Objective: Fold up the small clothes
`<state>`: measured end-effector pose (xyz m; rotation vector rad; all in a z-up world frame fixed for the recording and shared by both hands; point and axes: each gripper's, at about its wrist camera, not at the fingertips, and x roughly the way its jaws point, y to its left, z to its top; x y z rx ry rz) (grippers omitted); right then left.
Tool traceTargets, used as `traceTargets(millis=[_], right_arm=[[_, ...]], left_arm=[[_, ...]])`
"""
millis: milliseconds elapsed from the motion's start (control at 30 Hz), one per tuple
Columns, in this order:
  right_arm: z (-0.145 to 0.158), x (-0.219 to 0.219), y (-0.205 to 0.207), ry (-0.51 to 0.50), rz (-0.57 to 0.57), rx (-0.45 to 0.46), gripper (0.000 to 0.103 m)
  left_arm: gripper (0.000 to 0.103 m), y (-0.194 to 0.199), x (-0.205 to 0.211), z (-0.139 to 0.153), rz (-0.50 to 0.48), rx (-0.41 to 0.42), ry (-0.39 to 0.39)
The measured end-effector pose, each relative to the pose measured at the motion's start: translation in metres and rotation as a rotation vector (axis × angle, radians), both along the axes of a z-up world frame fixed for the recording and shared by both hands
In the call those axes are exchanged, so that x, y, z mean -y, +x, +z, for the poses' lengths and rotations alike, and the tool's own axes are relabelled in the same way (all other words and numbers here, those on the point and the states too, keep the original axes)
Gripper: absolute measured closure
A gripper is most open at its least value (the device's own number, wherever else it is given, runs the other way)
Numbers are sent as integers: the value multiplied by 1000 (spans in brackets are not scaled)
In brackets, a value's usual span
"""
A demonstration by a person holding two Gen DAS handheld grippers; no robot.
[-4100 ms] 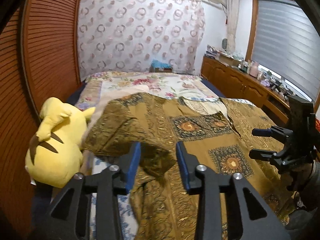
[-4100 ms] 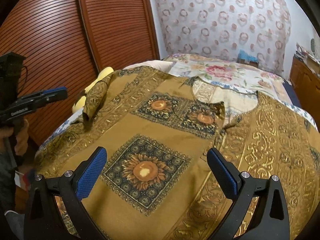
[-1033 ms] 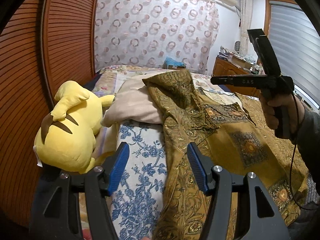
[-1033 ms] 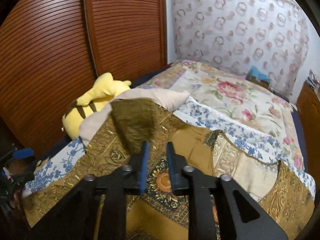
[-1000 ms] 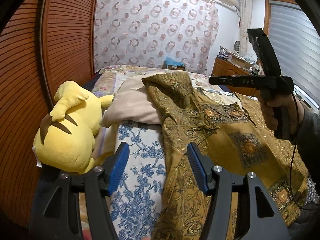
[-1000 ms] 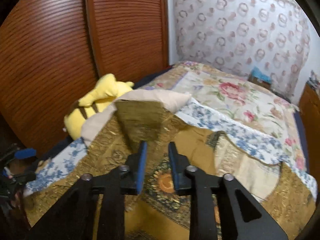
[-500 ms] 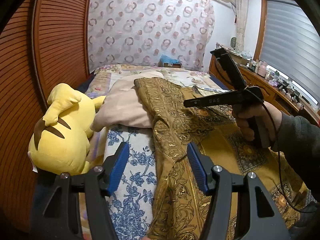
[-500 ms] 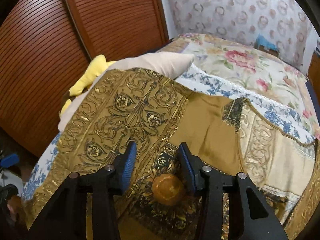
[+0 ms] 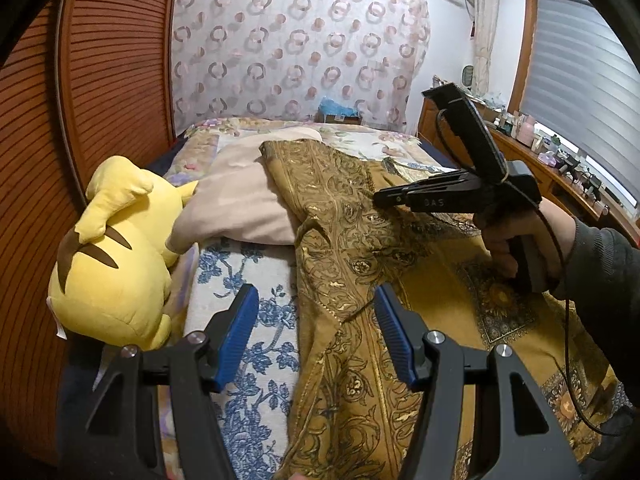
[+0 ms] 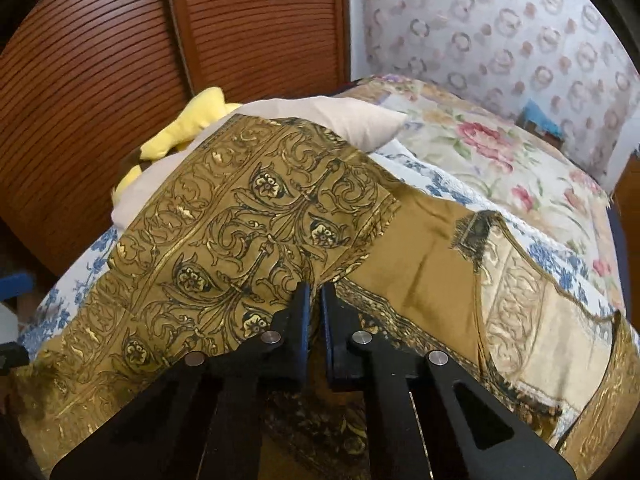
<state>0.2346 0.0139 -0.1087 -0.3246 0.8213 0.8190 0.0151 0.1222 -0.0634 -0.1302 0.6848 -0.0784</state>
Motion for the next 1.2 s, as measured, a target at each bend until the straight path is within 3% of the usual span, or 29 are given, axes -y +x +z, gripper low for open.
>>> traceTargets(millis=[67, 167, 367, 567, 900, 1000, 1200], right_arm=[[1, 3, -1, 1, -5, 1, 99], [5, 9, 0, 17, -11, -7, 84], [23, 45, -15, 54, -9, 1, 68], [31, 117, -45, 37, -42, 41, 68], [38, 259, -82, -3, -259, 147, 68], [33, 302, -91, 5, -329, 152, 61], [19, 373, -96, 8, -479, 132, 60]], left_arm=[[44, 3, 1, -3, 0, -11, -3], [44, 9, 3, -6, -1, -27, -5], [44, 19, 13, -10, -6, -52, -1], [44, 32, 31, -11, -42, -71, 18], [44, 63, 78, -3, -130, -98, 92], [44, 71, 90, 1, -151, -100, 95], [44, 89, 114, -2, -191, -128, 118]])
